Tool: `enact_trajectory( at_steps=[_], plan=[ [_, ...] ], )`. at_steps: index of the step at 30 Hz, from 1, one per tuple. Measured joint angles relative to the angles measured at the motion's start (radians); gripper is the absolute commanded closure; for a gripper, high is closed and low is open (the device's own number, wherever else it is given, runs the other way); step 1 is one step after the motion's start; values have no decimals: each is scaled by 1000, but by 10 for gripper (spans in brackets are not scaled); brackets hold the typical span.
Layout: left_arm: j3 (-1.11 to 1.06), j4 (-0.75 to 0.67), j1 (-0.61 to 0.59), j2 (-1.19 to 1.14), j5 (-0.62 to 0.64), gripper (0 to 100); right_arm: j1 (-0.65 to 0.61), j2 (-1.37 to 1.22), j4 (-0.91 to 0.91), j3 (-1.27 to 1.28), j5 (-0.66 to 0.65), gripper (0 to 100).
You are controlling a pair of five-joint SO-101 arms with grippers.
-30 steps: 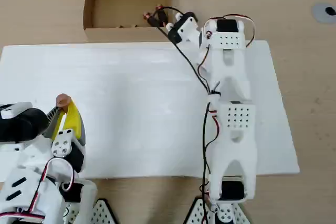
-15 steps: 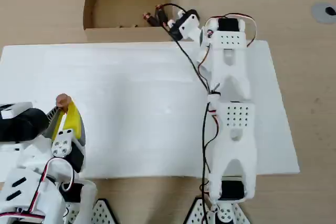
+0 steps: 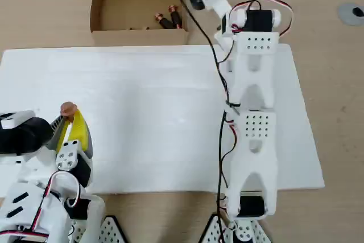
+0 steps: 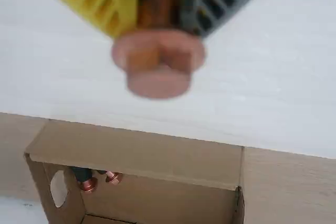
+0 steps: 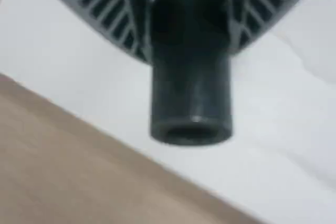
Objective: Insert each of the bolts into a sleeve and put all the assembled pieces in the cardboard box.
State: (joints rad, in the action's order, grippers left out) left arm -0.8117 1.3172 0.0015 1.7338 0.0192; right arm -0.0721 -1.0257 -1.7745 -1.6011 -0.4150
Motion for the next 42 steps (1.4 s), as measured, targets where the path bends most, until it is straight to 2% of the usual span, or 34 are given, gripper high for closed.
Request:
enact_trajectory(
  at_steps=[3, 6, 10, 16, 19, 23, 33, 42],
  plan=[
    [-15, -6, 0, 0, 0, 993, 0, 3, 0, -14, 54, 988],
    [-58, -37, 0, 0, -52, 993, 0, 63, 0, -12, 101, 988],
    [-107, -92, 0, 0, -135, 993, 0, 270, 0, -14, 199, 988],
    [-114, -153, 0, 0, -158, 993, 0, 635, -2, 127, 353, 988],
    [-114, -155, 0, 0, -158, 993, -14, 824, -2, 315, 367, 988],
    [-114, -155, 0, 0, -158, 993, -107, 1094, -2, 637, 368, 988],
    [-58, -155, 0, 6, -158, 991, -489, 1757, 14, 1470, 368, 988],
    [87, -155, 0, 14, -158, 991, -540, 2256, 371, 2128, 368, 988]
  ],
)
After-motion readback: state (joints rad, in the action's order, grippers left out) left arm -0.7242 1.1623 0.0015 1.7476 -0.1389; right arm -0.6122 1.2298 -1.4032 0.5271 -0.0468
